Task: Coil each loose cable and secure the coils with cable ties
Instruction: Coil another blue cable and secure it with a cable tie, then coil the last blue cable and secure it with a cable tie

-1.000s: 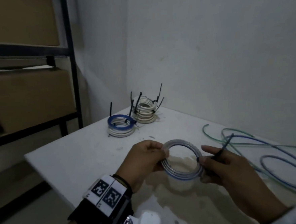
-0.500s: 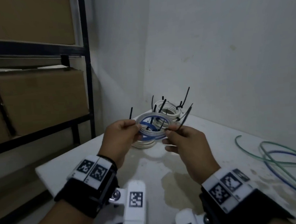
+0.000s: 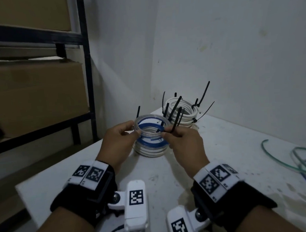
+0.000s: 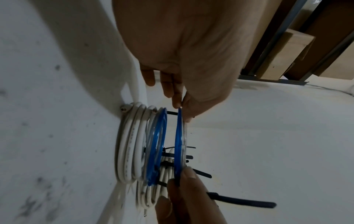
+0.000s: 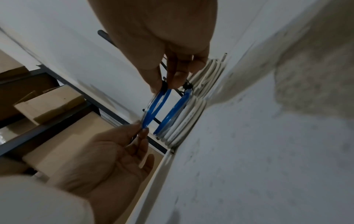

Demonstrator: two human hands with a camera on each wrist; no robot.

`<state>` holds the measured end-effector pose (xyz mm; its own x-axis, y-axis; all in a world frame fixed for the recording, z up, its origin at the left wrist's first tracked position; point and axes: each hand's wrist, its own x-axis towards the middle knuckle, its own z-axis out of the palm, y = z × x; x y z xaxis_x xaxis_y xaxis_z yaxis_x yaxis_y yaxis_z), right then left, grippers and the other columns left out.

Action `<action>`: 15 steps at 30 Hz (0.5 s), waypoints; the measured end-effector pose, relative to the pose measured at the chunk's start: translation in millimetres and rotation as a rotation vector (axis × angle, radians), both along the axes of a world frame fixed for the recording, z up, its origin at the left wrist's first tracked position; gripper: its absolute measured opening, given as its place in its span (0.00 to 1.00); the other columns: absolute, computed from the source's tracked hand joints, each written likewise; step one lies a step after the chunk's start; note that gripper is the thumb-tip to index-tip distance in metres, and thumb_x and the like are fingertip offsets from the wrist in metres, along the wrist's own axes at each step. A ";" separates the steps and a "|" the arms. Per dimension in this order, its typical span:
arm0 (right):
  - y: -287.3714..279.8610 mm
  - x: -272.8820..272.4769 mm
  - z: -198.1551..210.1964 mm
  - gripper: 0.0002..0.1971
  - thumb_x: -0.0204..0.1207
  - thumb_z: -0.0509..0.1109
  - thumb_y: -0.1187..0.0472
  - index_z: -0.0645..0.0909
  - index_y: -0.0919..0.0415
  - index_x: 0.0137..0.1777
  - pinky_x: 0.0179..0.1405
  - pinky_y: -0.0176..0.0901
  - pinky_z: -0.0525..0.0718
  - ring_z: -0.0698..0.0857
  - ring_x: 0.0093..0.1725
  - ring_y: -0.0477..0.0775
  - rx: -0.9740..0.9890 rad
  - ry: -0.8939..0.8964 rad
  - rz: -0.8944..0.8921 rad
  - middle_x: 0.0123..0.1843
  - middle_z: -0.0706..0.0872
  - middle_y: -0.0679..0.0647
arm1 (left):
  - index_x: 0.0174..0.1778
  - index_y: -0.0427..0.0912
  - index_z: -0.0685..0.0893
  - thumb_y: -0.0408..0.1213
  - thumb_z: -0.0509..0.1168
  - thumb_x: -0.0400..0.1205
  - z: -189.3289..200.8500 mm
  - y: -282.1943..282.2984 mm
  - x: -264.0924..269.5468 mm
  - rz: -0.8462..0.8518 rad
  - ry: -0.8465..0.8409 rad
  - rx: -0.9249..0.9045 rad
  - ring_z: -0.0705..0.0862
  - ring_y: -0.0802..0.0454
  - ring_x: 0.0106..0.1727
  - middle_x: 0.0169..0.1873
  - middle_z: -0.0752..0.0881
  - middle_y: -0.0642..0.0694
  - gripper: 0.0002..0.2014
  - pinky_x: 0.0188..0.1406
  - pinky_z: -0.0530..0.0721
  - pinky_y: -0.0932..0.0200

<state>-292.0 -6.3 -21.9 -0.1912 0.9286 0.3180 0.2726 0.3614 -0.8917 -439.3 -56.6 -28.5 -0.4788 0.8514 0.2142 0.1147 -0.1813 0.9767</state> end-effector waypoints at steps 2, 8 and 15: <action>3.4 -1.4 -3.2 0.08 0.73 0.75 0.62 0.84 0.49 0.36 0.38 0.32 0.76 0.79 0.31 0.37 -0.017 0.008 0.005 0.30 0.84 0.40 | 0.39 0.58 0.85 0.29 0.68 0.80 -3.7 2.2 -2.0 0.028 0.049 -0.015 0.86 0.65 0.41 0.34 0.90 0.61 0.15 0.39 0.81 0.75; 9.9 -4.9 -7.9 0.02 0.72 0.75 0.62 0.89 0.57 0.43 0.43 0.35 0.77 0.83 0.39 0.44 -0.069 -0.015 0.018 0.36 0.86 0.46 | 0.48 0.52 0.87 0.33 0.69 0.79 -8.8 5.6 -5.7 0.060 0.103 -0.054 0.86 0.49 0.53 0.47 0.90 0.47 0.08 0.56 0.82 0.57; 10.5 -1.2 -13.3 0.11 0.70 0.76 0.64 0.81 0.49 0.31 0.49 0.53 0.82 0.84 0.39 0.54 -0.110 -0.021 0.017 0.32 0.85 0.49 | 0.40 0.52 0.85 0.32 0.69 0.80 -8.8 5.4 -5.0 0.064 0.115 -0.053 0.83 0.67 0.36 0.37 0.85 0.56 0.08 0.36 0.77 0.75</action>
